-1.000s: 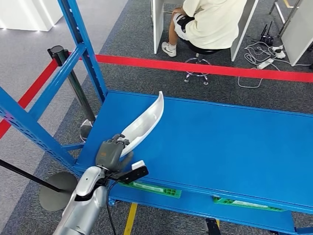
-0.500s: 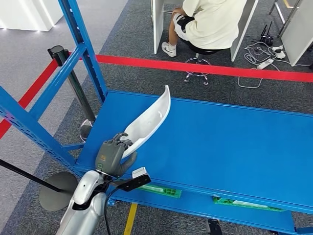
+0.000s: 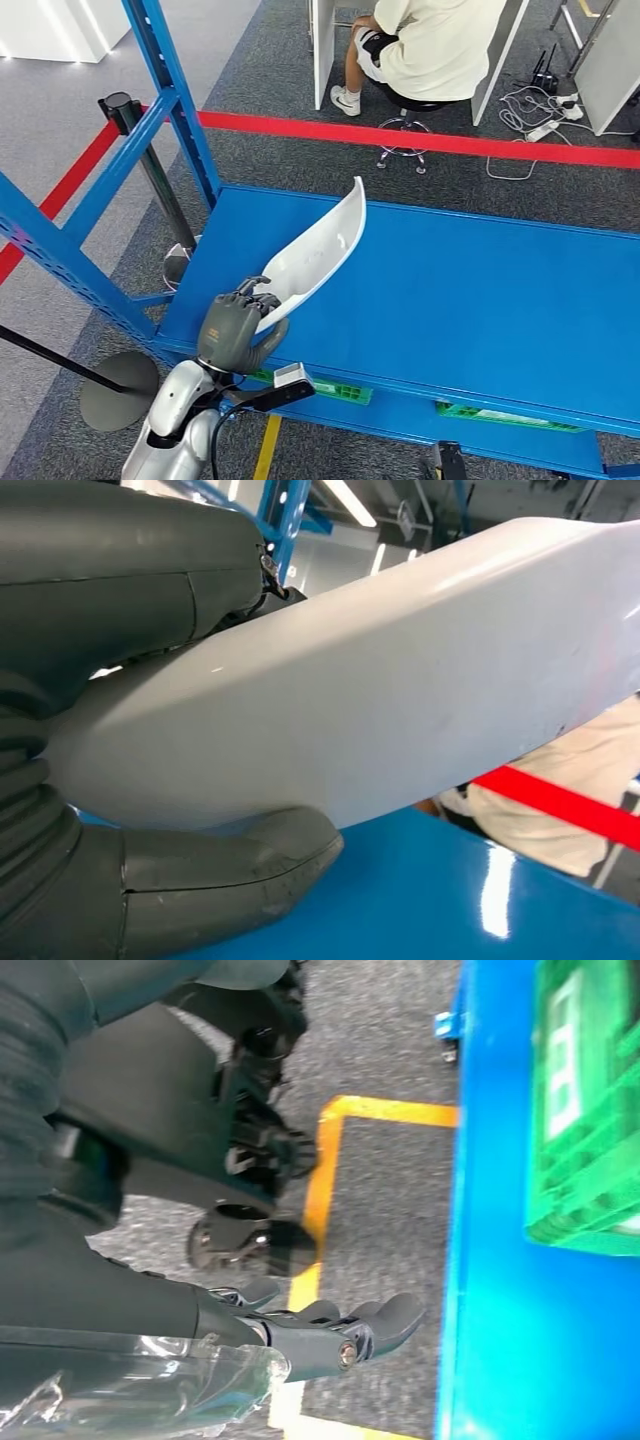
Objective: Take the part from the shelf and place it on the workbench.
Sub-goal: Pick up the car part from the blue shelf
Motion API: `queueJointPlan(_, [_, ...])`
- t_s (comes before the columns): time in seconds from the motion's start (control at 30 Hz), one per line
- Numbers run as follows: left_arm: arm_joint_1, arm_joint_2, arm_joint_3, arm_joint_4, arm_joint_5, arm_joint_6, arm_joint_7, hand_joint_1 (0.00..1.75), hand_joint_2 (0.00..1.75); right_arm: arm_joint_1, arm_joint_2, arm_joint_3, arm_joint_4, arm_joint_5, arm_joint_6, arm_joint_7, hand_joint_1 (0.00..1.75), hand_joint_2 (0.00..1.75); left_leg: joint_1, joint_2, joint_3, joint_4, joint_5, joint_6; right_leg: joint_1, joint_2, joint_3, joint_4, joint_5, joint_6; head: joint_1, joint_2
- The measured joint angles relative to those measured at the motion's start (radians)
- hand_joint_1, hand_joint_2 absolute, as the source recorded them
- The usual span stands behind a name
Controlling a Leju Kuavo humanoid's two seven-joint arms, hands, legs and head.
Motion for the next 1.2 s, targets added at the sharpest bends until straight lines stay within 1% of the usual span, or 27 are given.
queueJointPlan(0.07, [0.01, 0.0, -0.018, -0.02, -0.004, 0.006, 0.0, 1.75, 1.75, -0.006, 0.0, -0.003, -0.001, -0.002, 0.005, -0.019, 0.0, 1.75, 0.002, 0.001, 0.001, -0.006, 0.008, 0.007, -0.001, 0.0, 0.001, -0.003, 0.003, 0.008, 0.0, 0.0])
queueJointPlan(0.13, [0.015, 0.0, -0.034, -0.036, -0.007, 0.012, 0.0, 1.75, 1.75, -0.01, 0.0, -0.005, -0.001, -0.002, 0.01, -0.037, 0.0, 1.75, 0.01, 0.004, 0.004, -0.021, 0.02, 0.015, 0.002, -0.001, -0.009, 0.017, -0.021, 0.016, 0.003, 0.0])
queueJointPlan(0.17, [0.016, 0.0, -0.041, -0.042, -0.007, 0.014, 0.0, 1.75, 1.75, -0.012, 0.0, -0.006, -0.002, -0.002, 0.012, -0.044, 0.0, 1.75, 0.015, 0.006, 0.006, -0.028, 0.025, 0.017, 0.003, -0.002, -0.025, 0.055, -0.05, 0.019, 0.005, 0.0])
queueJointPlan(0.23, [0.02, 0.001, -0.05, -0.049, -0.008, 0.017, 0.0, 1.75, 1.75, -0.015, 0.0, -0.008, -0.002, -0.002, 0.017, -0.054, 0.0, 1.75, 0.017, 0.009, 0.003, -0.029, 0.029, 0.018, -0.001, -0.004, -0.07, 0.181, -0.121, 0.029, 0.009, 0.0])
queueJointPlan(0.27, [0.023, 0.001, -0.054, -0.05, -0.008, 0.018, 0.0, 1.75, 1.75, -0.015, 0.0, -0.01, -0.002, -0.002, 0.019, -0.059, 0.0, 1.75, 0.018, 0.01, 0.001, -0.029, 0.031, 0.017, -0.004, -0.004, -0.088, 0.236, -0.143, 0.033, 0.009, 0.0])
queueJointPlan(0.3, [0.025, 0.001, -0.058, -0.05, -0.008, 0.019, 0.0, 1.75, 1.75, -0.016, 0.0, -0.011, -0.002, -0.003, 0.021, -0.062, 0.0, 1.75, 0.02, 0.011, -0.001, -0.028, 0.032, 0.015, -0.007, -0.005, -0.092, 0.261, -0.147, 0.038, 0.009, 0.0])
queueJointPlan(0.33, [0.027, 0.002, -0.062, -0.051, -0.008, 0.02, 0.0, 1.75, 1.75, -0.016, 0.0, -0.012, -0.003, -0.003, 0.02, -0.065, 0.0, 1.75, 0.022, 0.011, -0.002, -0.027, 0.034, 0.011, -0.01, -0.005, -0.076, 0.244, -0.131, 0.043, 0.009, 0.0])
queueJointPlan(0.4, [0.03, 0.002, -0.069, -0.053, -0.008, 0.024, 0.001, 1.75, 1.75, -0.018, 0.0, -0.013, -0.005, -0.003, 0.016, -0.067, 0.0, 1.75, 0.03, 0.011, -0.007, -0.022, 0.036, 0.001, -0.018, -0.007, 0.002, 0.115, -0.078, 0.056, 0.01, 0.0])
queueJointPlan(0.43, [0.03, 0.002, -0.071, -0.054, -0.008, 0.025, 0.001, 1.75, 1.75, -0.02, 0.0, -0.013, -0.006, -0.003, 0.013, -0.067, 0.0, 1.75, 0.032, 0.009, -0.01, -0.019, 0.037, -0.006, -0.019, -0.005, 0.041, 0.053, -0.059, 0.059, 0.012, 0.0])
queueJointPlan(0.47, [0.03, 0.002, -0.072, -0.056, -0.008, 0.026, 0.001, 1.75, 1.75, -0.022, 0.001, -0.013, -0.007, -0.003, 0.012, -0.067, 0.0, 1.75, 0.031, 0.008, -0.014, -0.015, 0.04, -0.014, -0.02, -0.002, 0.064, 0.013, -0.051, 0.057, 0.013, 0.0])
queueJointPlan(0.5, [0.031, 0.002, -0.074, -0.058, -0.008, 0.027, 0.002, 1.75, 1.75, -0.024, 0.002, -0.014, -0.008, -0.003, 0.011, -0.067, 0.0, 1.75, 0.029, 0.006, -0.017, -0.012, 0.043, -0.022, -0.019, 0.002, 0.071, -0.002, -0.052, 0.051, 0.013, 0.0])
queueJointPlan(0.6, [0.032, 0.003, -0.079, -0.062, -0.009, 0.029, 0.002, 1.75, 1.75, -0.025, 0.002, -0.015, -0.009, -0.003, 0.01, -0.067, 0.0, 1.75, 0.029, 0.004, -0.03, -0.007, 0.05, -0.037, -0.017, 0.006, 0.053, 0.007, -0.044, 0.017, 0.009, 0.0])
queueJointPlan(0.63, [0.033, 0.004, -0.081, -0.063, -0.009, 0.03, 0.002, 1.75, 1.75, -0.025, 0.002, -0.015, -0.009, -0.004, 0.01, -0.067, 0.0, 1.75, 0.031, 0.005, -0.039, 0.009, 0.032, -0.041, -0.016, 0.005, 0.045, 0.008, -0.039, 0.006, 0.007, 0.0])
queueJointPlan(0.67, [0.033, 0.004, -0.082, -0.064, -0.009, 0.031, 0.002, 1.75, 1.75, -0.025, 0.002, -0.016, -0.01, -0.007, 0.009, -0.067, 0.0, 1.75, 0.031, 0.006, -0.056, 0.043, 0.0, -0.043, -0.016, 0.004, 0.036, 0.008, -0.032, -0.005, 0.005, 0.0])
queueJointPlan(0.73, [0.034, 0.006, -0.086, -0.066, -0.008, 0.034, 0.002, 1.75, 1.75, -0.025, 0.002, -0.019, -0.011, -0.015, 0.005, -0.071, 0.0, 1.75, 0.029, 0.007, -0.103, 0.167, -0.089, -0.045, -0.012, 0.001, 0.015, 0.007, -0.017, -0.02, 0.0, 0.0])
queueJointPlan(0.77, [0.035, 0.007, -0.087, -0.066, -0.009, 0.036, 0.002, 1.75, 1.75, -0.025, 0.002, -0.02, -0.011, -0.019, -0.001, -0.075, 0.0, 1.75, 0.028, 0.007, -0.123, 0.232, -0.121, -0.044, -0.009, -0.001, 0.005, 0.008, -0.009, -0.023, -0.002, 0.0])
queueJointPlan(0.8, [0.036, 0.009, -0.089, -0.066, -0.009, 0.038, 0.003, 1.75, 1.75, -0.024, 0.002, -0.022, -0.011, -0.022, -0.009, -0.08, 0.0, 1.75, 0.027, 0.007, -0.13, 0.274, -0.135, -0.041, -0.006, -0.003, -0.006, 0.008, -0.002, -0.024, -0.003, 0.0])
queueJointPlan(0.83, [0.038, 0.01, -0.09, -0.066, -0.01, 0.038, 0.004, 1.75, 1.75, -0.024, 0.002, -0.023, -0.011, -0.023, -0.017, -0.083, 0.0, 1.75, 0.025, 0.007, -0.122, 0.284, -0.13, -0.037, -0.003, -0.004, -0.016, 0.008, 0.006, -0.024, -0.004, 0.0])
queueJointPlan(0.87, [0.04, 0.01, -0.092, -0.067, -0.011, 0.039, 0.005, 1.75, 1.75, -0.025, 0.002, -0.023, -0.012, -0.024, -0.023, -0.087, 0.0, 1.75, 0.023, 0.007, -0.093, 0.256, -0.108, -0.032, -0.001, -0.004, -0.026, 0.008, 0.014, -0.023, -0.004, 0.0])
queueJointPlan(0.93, [0.041, 0.01, -0.097, -0.069, -0.014, 0.04, 0.007, 1.75, 1.75, -0.025, 0.002, -0.025, -0.012, -0.025, -0.023, -0.093, 0.0, 1.75, 0.017, 0.007, 0.002, 0.128, -0.067, -0.019, 0.003, -0.003, -0.041, 0.009, 0.029, -0.019, -0.004, 0.0])
queueJointPlan(0.97, [0.041, 0.01, -0.1, -0.071, -0.016, 0.042, 0.009, 1.75, 1.75, -0.026, 0.002, -0.025, -0.012, -0.025, -0.018, -0.098, 0.0, 1.75, 0.014, 0.007, 0.045, 0.063, -0.061, -0.015, 0.004, -0.003, -0.047, 0.009, 0.036, -0.015, -0.004, 0.0])
queueJointPlan(1.0, [0.042, 0.01, -0.104, -0.073, -0.017, 0.044, 0.012, 1.75, 1.75, -0.026, 0.001, -0.026, -0.013, -0.026, -0.009, -0.103, 0.0, 1.75, 0.012, 0.006, 0.072, 0.018, -0.062, -0.012, 0.005, -0.002, -0.05, 0.008, 0.045, -0.01, -0.004, 0.0])
queueJointPlan(1.03, [0.042, 0.011, -0.107, -0.074, -0.018, 0.045, 0.017, 1.75, 1.75, -0.025, 0.001, -0.026, -0.013, -0.027, 0.002, -0.109, 0.0, 1.75, 0.009, 0.005, 0.082, -0.006, -0.065, -0.009, 0.005, -0.003, -0.053, 0.005, 0.054, -0.004, -0.004, 0.0])
queueJointPlan(1.1, [0.046, 0.013, -0.113, -0.075, -0.019, 0.049, 0.025, 1.75, 1.75, -0.022, 0.001, -0.026, -0.014, -0.026, 0.021, -0.122, 0.0, 1.75, 0.007, 0.006, 0.073, -0.016, -0.052, 0.001, 0.001, -0.003, -0.056, -0.002, 0.068, 0.009, -0.005, 0.0])
queueJointPlan(1.13, [0.048, 0.014, -0.114, -0.075, -0.019, 0.049, 0.029, 1.75, 1.75, -0.019, 0.001, -0.026, -0.014, -0.026, 0.026, -0.126, 0.0, 1.75, 0.008, 0.007, 0.066, -0.019, -0.042, 0.008, -0.001, -0.003, -0.062, 0.002, 0.058, 0.014, -0.005, 0.0])
queueJointPlan(1.17, [0.05, 0.015, -0.115, -0.075, -0.018, 0.05, 0.031, 1.75, 1.75, -0.016, 0.001, -0.026, -0.014, -0.025, 0.029, -0.129, 0.0, 1.75, 0.009, 0.009, 0.058, -0.021, -0.031, 0.015, -0.002, -0.004, -0.072, 0.025, 0.029, 0.019, -0.003, 0.0])
queueJointPlan(1.2, [0.051, 0.015, -0.115, -0.075, -0.018, 0.051, 0.033, 1.75, 1.75, -0.014, 0.001, -0.026, -0.014, -0.025, 0.031, -0.132, 0.0, 1.75, 0.01, 0.01, 0.049, -0.022, -0.021, 0.02, -0.002, -0.005, -0.088, 0.07, -0.015, 0.022, -0.002, 0.0])
